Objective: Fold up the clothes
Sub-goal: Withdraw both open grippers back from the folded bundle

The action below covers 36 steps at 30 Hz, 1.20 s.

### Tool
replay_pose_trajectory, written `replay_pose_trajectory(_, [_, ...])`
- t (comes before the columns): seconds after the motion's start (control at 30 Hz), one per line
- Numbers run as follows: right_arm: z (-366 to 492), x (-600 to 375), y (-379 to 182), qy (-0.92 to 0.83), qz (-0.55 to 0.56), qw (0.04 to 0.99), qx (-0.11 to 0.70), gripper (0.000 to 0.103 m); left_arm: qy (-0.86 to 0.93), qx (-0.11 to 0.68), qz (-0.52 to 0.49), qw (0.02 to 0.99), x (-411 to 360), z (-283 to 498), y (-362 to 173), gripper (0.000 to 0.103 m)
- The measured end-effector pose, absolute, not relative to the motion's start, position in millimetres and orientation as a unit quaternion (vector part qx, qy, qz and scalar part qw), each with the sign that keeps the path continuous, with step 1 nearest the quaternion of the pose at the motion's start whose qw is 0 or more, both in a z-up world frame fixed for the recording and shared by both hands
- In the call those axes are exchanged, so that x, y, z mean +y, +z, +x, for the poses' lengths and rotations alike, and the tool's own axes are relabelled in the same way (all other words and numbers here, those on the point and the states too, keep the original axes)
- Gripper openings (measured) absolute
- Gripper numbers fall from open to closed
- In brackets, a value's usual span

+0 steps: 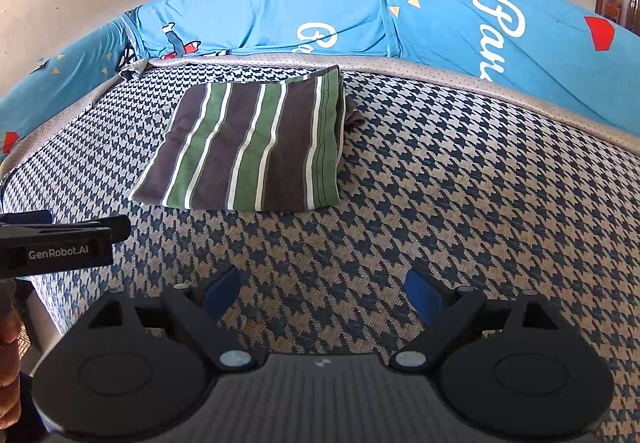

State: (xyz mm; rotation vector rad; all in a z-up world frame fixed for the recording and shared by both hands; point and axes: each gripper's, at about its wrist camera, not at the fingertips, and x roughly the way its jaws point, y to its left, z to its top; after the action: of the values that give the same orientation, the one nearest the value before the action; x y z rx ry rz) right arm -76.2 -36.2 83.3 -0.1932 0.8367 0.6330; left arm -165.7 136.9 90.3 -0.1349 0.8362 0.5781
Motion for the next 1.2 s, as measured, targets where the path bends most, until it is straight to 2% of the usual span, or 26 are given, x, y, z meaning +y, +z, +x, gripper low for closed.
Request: replay_pose_trajectory(1.2, [-76.9,-18.1,70.5,0.295,-0.102,0.847,0.429,0.09,0.264,0.436,-0.064,0.858,130.8,-161.1,72.3,0.103])
